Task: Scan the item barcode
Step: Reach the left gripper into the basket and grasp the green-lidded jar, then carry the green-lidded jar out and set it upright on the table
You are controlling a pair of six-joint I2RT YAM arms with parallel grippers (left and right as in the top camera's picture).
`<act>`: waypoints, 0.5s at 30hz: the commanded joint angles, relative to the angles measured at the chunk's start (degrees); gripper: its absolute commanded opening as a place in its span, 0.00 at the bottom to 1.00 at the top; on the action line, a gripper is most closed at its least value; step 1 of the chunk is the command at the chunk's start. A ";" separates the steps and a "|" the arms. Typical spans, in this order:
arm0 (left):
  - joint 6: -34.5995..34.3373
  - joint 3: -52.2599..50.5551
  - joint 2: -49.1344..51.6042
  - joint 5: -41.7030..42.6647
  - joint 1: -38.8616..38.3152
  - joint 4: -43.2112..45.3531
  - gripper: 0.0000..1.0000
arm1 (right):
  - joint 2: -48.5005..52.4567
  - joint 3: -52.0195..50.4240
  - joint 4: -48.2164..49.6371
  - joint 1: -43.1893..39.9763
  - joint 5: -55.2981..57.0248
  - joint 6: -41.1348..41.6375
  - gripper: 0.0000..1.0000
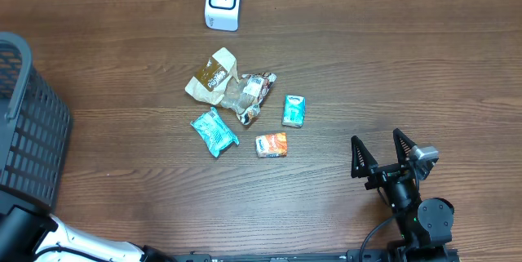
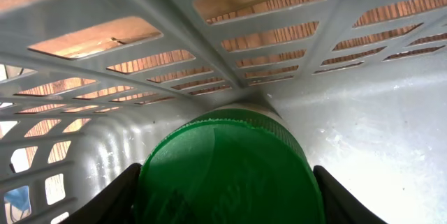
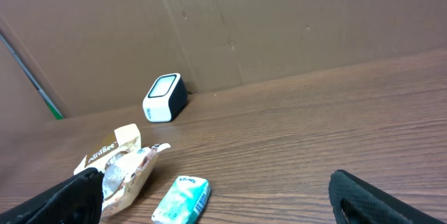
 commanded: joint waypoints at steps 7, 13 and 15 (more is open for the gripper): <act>0.42 3.54 -2.08 5.90 -1.01 -2.62 0.47 | -0.57 -0.59 0.26 -0.31 0.50 0.00 1.00; 0.07 9.51 -8.87 18.43 -2.93 -2.84 0.48 | -0.57 -0.59 0.26 -0.31 0.50 0.00 1.00; -1.36 12.48 -11.96 24.06 -4.00 -2.84 0.48 | -0.57 -0.59 0.26 -0.31 0.50 -0.02 1.00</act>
